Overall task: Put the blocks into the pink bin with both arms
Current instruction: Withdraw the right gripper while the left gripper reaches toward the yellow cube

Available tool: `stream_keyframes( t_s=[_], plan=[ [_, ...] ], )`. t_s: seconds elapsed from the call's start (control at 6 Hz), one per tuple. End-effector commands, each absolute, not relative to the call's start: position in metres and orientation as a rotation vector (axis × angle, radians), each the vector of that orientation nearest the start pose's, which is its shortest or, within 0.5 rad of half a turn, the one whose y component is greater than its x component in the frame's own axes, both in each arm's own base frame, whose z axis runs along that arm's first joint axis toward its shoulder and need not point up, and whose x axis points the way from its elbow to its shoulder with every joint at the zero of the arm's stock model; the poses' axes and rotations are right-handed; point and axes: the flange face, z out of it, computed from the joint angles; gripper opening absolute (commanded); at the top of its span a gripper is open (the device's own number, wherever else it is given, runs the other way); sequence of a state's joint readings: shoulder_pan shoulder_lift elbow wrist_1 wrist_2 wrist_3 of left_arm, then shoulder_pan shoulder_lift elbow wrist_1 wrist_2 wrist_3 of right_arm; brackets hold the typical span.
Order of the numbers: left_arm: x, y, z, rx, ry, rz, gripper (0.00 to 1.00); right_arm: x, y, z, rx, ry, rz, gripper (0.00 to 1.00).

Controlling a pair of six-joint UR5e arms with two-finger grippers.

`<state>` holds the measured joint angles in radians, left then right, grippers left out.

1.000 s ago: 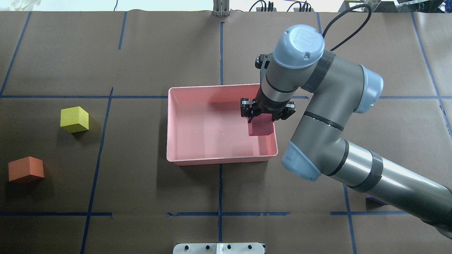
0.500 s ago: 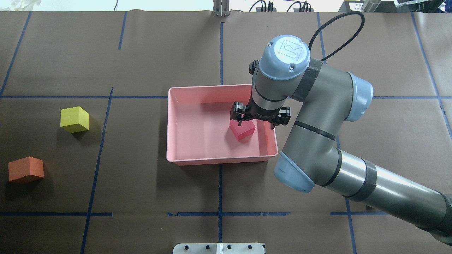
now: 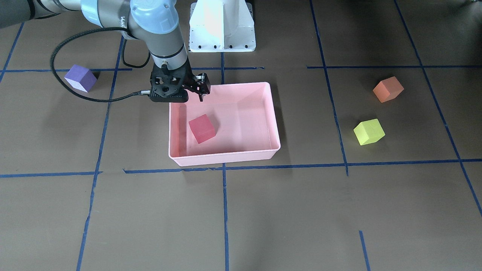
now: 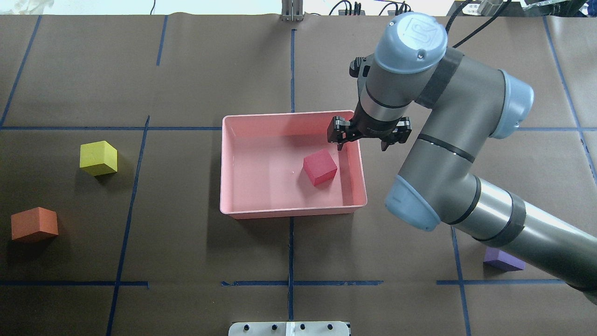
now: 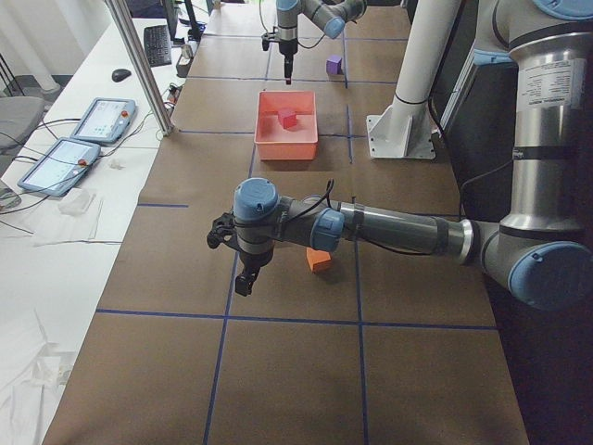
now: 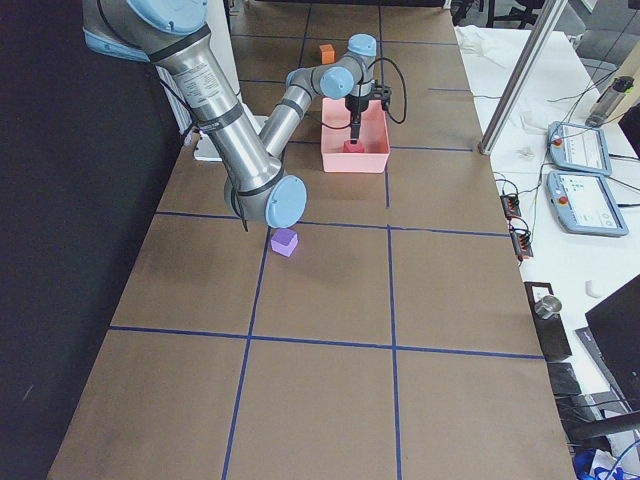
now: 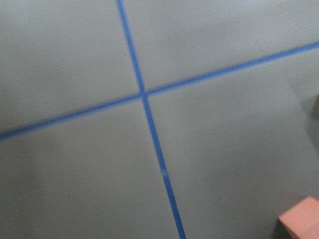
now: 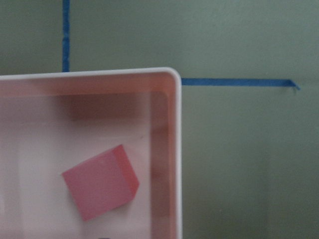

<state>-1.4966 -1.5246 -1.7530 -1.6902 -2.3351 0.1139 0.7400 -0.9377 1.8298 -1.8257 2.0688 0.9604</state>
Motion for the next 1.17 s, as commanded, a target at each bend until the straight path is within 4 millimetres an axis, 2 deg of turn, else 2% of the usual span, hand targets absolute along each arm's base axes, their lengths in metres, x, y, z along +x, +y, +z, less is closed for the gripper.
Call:
stream_keyframes(
  t_s=[0.0, 0.17, 0.33, 0.5, 0.83, 1.0],
  plan=[
    [0.030, -0.511, 0.546, 0.210, 0.818, 0.103, 1.00, -0.308, -0.542, 0.275, 0.092, -0.759, -0.231, 1.00],
    [0.092, -0.507, 0.534, 0.198, 0.858, 0.104, 1.00, -0.251, -0.558, 0.320, 0.114, -0.744, -0.316, 1.00],
    [0.131, -0.501, 0.529, 0.152, 0.883, 0.077, 1.00, -0.195, -0.565, 0.364, 0.149, -0.712, -0.399, 1.00],
    [0.167, -0.503, 0.515, 0.096, 0.895, 0.013, 1.00, -0.144, -0.562, 0.408, 0.164, -0.707, -0.477, 1.00],
    [0.248, -0.499, 0.493, 0.047, 0.840, -0.112, 1.00, -0.042, -0.534, 0.492, 0.189, -0.686, -0.583, 1.00],
    [0.272, -0.492, 0.488, 0.014, 0.845, -0.122, 1.00, -0.013, -0.520, 0.517, 0.195, -0.680, -0.621, 1.00]
  ],
)
